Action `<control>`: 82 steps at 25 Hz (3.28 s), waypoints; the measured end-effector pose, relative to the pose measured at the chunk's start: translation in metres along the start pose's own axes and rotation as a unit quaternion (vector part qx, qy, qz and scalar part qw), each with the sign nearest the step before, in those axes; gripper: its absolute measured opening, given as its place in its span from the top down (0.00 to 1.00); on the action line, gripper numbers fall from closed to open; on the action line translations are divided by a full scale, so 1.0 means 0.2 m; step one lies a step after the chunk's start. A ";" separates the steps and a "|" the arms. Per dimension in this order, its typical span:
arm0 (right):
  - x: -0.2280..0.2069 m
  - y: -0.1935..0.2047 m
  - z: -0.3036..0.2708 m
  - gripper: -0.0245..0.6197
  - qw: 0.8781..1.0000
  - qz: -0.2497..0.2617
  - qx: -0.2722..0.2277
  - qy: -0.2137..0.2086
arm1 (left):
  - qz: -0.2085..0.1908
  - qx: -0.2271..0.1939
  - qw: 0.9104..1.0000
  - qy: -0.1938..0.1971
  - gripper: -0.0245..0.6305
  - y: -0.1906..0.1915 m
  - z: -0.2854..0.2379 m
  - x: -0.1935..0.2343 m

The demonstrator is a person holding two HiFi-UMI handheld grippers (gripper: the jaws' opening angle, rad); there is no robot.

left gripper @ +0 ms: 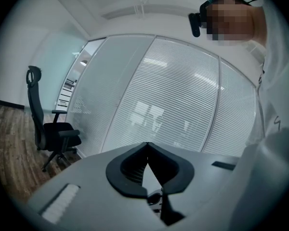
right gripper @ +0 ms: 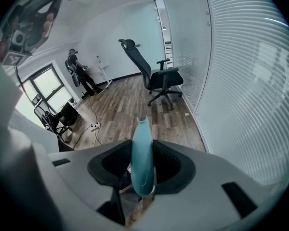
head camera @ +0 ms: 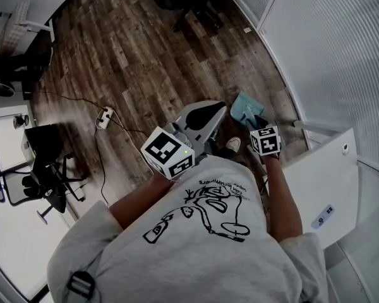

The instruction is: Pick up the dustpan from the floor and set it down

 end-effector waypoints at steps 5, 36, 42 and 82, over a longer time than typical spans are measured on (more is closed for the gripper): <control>-0.03 0.04 -0.06 0.76 1.000 0.002 0.013 0.002 | 0.000 0.001 1.000 -0.001 0.96 0.01 0.00 0.00; -0.13 0.16 -0.33 0.76 0.998 -0.013 0.067 0.003 | 0.004 0.006 1.000 -0.005 0.96 0.06 0.05 0.00; -0.09 0.25 -0.32 0.76 0.996 -0.021 0.085 -0.001 | 0.006 0.006 1.000 -0.004 0.96 0.06 0.06 0.01; 0.18 0.77 -0.32 0.77 0.980 -0.088 0.175 -0.033 | 0.008 0.021 1.000 0.011 0.96 0.08 0.04 -0.01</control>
Point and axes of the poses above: the fingertips, and each gripper's own axes: z backward along the fingers, x to its left, y out of its underside, the point moved 3 cm from there along z, backward along the fingers, and after that the axes turned 5 degrees about -z, right-handed, at the moved point
